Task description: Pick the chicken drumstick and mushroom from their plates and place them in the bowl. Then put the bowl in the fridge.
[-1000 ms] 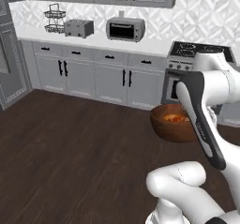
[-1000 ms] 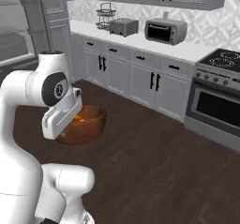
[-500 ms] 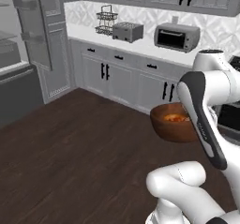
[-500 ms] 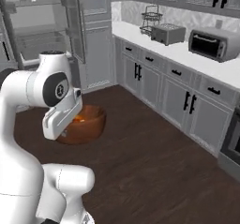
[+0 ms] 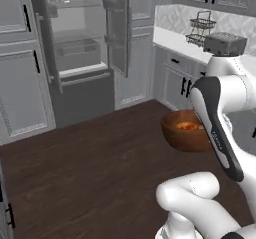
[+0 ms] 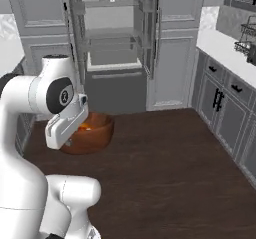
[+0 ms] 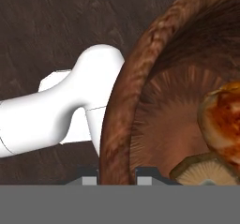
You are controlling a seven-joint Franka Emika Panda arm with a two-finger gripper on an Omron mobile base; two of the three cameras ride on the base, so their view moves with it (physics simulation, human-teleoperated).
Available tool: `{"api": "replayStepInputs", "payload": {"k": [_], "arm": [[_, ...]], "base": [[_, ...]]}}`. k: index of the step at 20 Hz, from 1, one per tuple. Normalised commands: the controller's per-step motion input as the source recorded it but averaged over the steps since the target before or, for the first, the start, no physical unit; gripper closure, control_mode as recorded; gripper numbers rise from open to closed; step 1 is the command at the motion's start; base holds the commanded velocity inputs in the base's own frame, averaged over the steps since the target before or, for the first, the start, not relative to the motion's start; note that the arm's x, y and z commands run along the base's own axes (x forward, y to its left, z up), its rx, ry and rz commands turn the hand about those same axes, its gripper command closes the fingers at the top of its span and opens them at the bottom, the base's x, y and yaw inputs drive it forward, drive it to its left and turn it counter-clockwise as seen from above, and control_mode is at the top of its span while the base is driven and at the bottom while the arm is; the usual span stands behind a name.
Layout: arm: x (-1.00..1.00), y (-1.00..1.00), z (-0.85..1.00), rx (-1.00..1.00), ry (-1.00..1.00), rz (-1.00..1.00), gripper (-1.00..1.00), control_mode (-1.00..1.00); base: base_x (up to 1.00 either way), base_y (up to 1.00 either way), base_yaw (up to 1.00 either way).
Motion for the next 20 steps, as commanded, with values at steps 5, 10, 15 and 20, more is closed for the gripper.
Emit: {"api": "replayStepInputs", "payload": {"k": [5,10,15,20], "arm": [[0.00,0.00,0.00,0.00,0.00,0.00,1.00,1.00],[0.00,0.00,0.00,0.00,0.00,0.00,1.00,1.00],[0.00,0.00,0.00,0.00,0.00,0.00,1.00,1.00],[0.00,0.00,0.00,0.00,0.00,0.00,1.00,1.00]], "base": [[0.98,-0.10,0.73],[0.79,-0.69,0.29],[0.98,-0.78,0.01],[1.00,-0.32,0.12]]}}
